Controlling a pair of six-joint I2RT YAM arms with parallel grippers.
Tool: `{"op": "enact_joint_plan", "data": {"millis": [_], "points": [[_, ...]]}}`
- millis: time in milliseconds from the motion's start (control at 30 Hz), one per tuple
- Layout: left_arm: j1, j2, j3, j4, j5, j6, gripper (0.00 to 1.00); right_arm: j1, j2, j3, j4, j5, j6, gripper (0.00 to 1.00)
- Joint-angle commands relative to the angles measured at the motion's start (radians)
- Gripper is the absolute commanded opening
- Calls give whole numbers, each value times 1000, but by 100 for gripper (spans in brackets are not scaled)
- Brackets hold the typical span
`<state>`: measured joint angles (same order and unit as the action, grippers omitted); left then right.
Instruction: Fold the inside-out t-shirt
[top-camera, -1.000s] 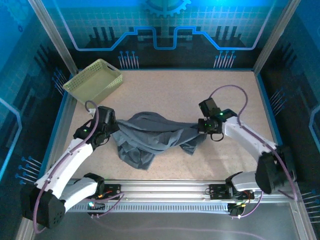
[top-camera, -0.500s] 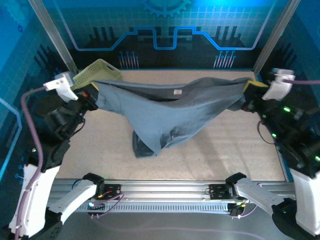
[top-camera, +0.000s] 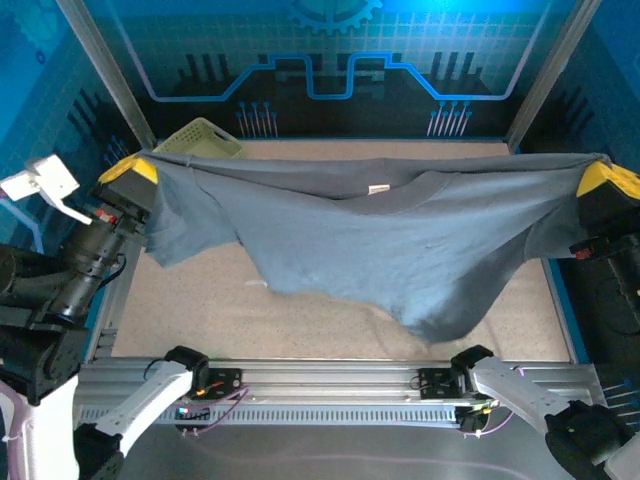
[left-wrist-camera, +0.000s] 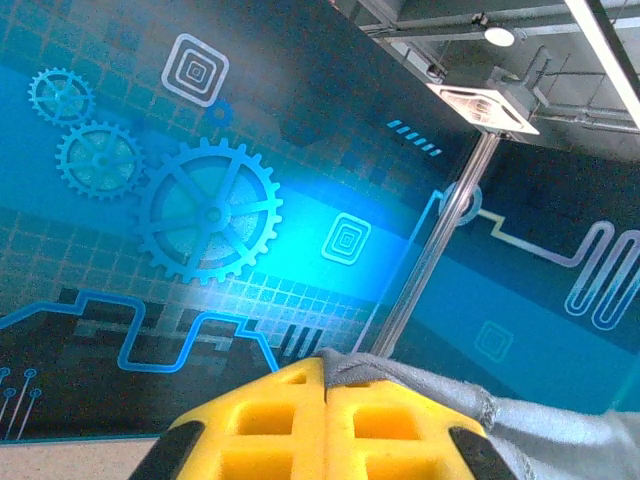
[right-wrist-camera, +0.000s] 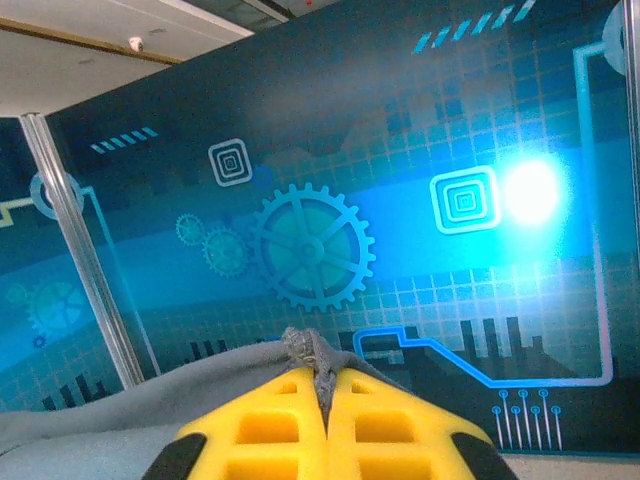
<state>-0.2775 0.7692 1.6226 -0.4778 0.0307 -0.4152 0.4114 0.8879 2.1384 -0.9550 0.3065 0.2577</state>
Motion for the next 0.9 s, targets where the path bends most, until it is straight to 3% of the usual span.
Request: {"op": "enact_joint_plan", "data": {"millis": [0, 200, 367, 500, 667, 867], "points": [[9, 106, -5, 61, -32, 18, 0, -1, 77, -64, 82, 71, -56, 0], [9, 360, -14, 50, -177, 62, 0, -26, 248, -244, 225, 213, -118, 0], [9, 567, -66, 88, -280, 80, 0, -160, 408, -407, 319, 78, -18, 0], [11, 760, -73, 132, -327, 99, 0, -211, 580, -492, 409, 23, 18, 0], [16, 1025, 8, 153, -367, 100, 0, -239, 832, -453, 462, 19, 25, 0], [44, 1341, 256, 83, -408, 76, 0, -268, 1153, -246, 435, 47, 42, 0]]}}
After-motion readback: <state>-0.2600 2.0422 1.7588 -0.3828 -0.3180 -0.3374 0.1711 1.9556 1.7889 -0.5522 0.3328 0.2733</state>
